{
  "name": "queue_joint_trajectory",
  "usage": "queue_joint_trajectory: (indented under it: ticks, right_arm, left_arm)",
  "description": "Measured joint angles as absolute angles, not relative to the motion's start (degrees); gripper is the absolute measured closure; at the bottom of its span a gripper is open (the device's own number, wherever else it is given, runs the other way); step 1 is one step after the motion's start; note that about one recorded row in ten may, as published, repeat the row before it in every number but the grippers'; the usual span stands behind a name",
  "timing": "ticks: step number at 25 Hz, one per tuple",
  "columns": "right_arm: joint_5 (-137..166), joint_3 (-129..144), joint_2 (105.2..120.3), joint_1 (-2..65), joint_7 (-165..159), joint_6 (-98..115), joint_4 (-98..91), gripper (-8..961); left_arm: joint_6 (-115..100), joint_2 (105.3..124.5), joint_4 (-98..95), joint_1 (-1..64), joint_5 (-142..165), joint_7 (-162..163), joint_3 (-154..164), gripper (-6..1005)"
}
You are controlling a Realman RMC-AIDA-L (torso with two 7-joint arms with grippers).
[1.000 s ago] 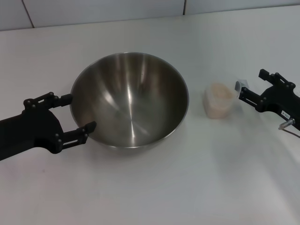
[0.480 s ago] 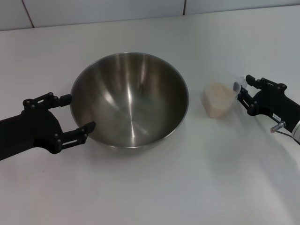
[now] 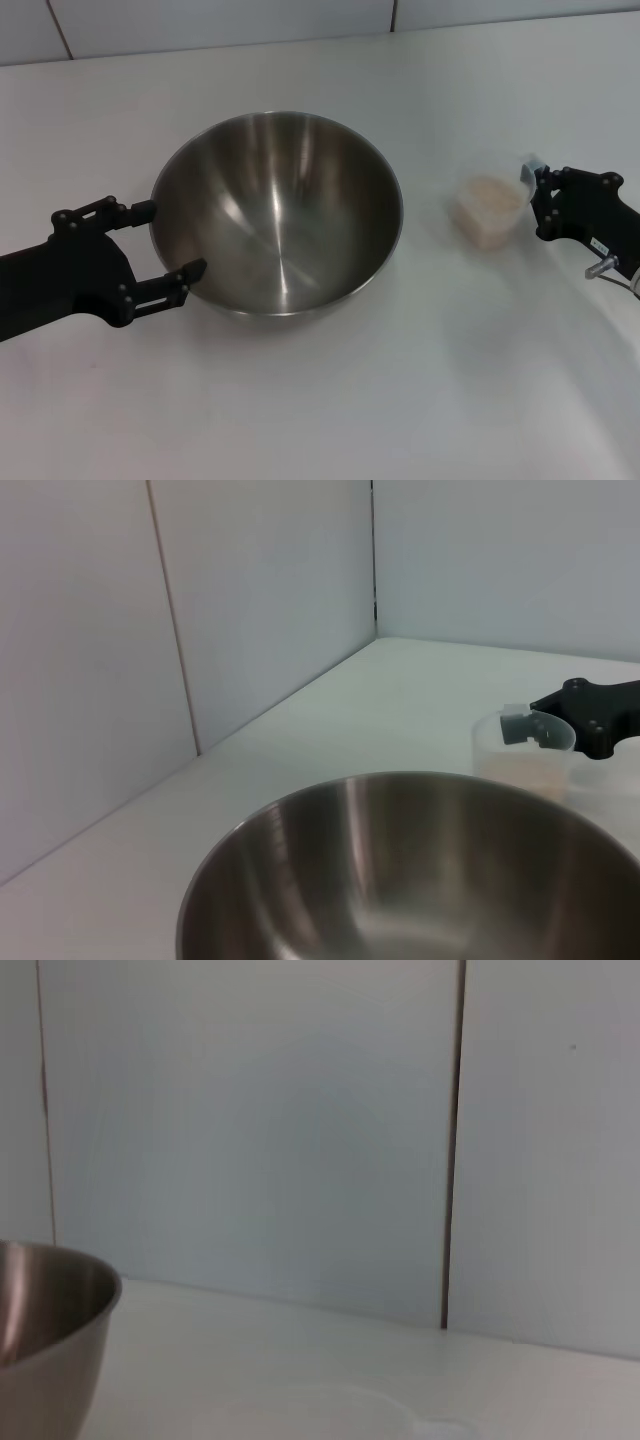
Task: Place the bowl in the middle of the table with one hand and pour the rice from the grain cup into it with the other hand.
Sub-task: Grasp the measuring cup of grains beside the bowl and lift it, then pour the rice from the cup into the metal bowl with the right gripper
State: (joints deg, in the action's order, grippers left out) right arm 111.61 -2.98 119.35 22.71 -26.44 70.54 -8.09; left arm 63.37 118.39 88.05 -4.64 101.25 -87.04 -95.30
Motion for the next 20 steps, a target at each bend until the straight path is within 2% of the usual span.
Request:
queue_joint_trajectory:
  ticks: [7, 13, 20]
  right_arm:
    - [111.6, -7.0, 119.3, 22.3, -24.1, 76.1, -8.2, 945]
    - [111.6, -10.6, 119.33, 24.1, -20.1, 83.5, -7.2, 946]
    - [112.3, -12.9, 119.33, 28.0, 8.4, 90.2, 3.9, 946]
  left_arm:
    - [63.4, 118.38, 88.0, -4.4, 101.2, -87.0, -95.1, 195]
    - [63.5, 118.38, 88.0, -4.2, 101.2, -86.7, -95.0, 195]
    - [63.5, 118.39, 87.8, -3.5, 101.3, -86.3, -95.0, 196]
